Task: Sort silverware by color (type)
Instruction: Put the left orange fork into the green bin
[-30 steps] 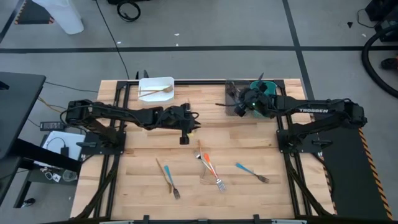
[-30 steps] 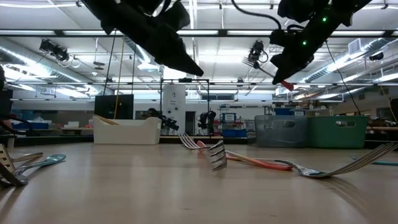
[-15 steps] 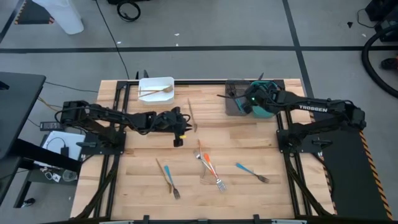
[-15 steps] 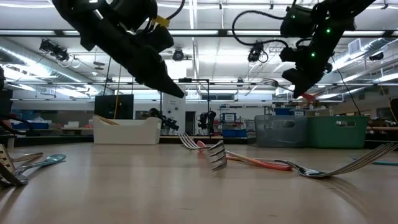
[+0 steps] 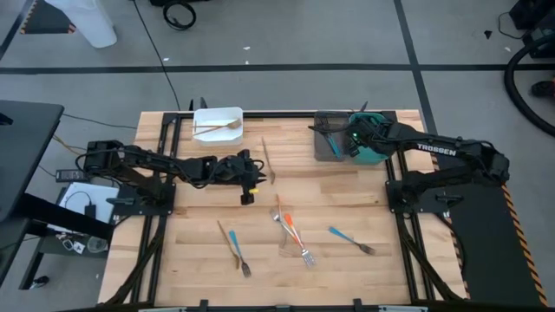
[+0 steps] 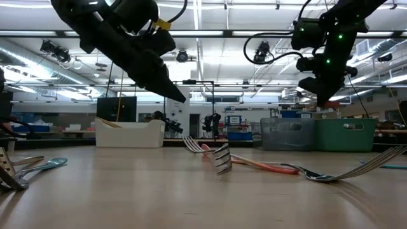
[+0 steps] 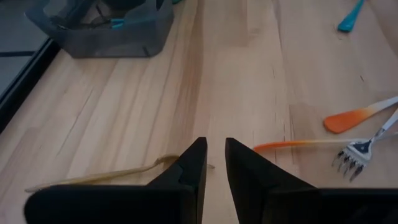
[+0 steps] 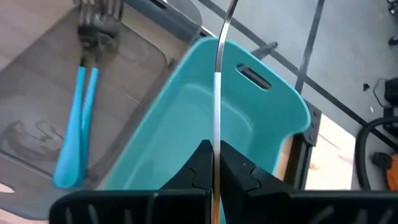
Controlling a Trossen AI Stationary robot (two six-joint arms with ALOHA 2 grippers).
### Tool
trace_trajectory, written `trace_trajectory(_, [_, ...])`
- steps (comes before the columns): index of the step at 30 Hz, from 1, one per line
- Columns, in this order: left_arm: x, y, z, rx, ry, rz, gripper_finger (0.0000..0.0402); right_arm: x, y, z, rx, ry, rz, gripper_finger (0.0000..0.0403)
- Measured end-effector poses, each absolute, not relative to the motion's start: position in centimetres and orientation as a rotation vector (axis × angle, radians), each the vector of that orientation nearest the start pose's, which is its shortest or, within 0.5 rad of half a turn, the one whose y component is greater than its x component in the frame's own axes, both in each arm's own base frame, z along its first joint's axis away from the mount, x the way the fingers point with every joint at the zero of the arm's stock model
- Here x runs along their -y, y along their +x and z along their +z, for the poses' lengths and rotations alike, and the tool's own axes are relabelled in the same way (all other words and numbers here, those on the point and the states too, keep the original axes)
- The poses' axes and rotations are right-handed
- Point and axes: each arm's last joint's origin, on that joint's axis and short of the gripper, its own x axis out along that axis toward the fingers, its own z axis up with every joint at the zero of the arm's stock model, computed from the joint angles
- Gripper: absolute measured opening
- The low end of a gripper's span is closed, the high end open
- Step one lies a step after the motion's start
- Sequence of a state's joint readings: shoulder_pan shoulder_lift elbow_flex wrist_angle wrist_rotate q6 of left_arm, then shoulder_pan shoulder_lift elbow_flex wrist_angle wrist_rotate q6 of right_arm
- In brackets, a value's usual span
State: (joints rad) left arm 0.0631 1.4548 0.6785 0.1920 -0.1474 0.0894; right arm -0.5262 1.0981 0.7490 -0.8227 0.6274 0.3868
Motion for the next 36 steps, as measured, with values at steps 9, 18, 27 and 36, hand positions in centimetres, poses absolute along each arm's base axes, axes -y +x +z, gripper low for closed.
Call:
trace_trajectory(9, [-2.2,28.5,18.2,-0.612,0.112,0.176,0.0066,10.6,14.0,21.3,-1.115,0.275,-1.282,0.0016])
trace_trajectory(18, [-2.3,28.5,18.2,-0.612,0.111,0.176,0.0066,11.1,13.5,20.0,-1.13,0.306,-1.323,0.0016])
trace_trajectory(27, [-2.3,28.5,18.2,-0.612,0.111,0.177,0.0066,12.1,13.6,18.6,-1.225,0.395,-1.301,0.0016])
trace_trajectory(36, [-2.3,28.5,18.2,-0.613,0.111,0.177,0.0066,13.1,13.7,17.3,-1.31,0.424,-1.279,0.0018])
